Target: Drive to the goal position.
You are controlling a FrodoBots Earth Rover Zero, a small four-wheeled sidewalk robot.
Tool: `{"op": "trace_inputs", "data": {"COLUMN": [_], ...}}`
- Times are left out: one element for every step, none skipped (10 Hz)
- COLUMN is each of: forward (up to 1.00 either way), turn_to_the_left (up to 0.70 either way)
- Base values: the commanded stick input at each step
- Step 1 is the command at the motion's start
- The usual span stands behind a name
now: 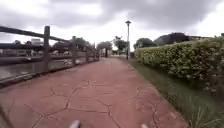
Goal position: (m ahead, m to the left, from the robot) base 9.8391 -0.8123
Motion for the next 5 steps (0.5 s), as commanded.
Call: {"op": "trace_inputs", "data": {"forward": [0.7, 0.7, 0.7, 0.7, 0.7], "turn_to_the_left": [0.0, 0.0, 0.0, 0.0, 0.0]}}
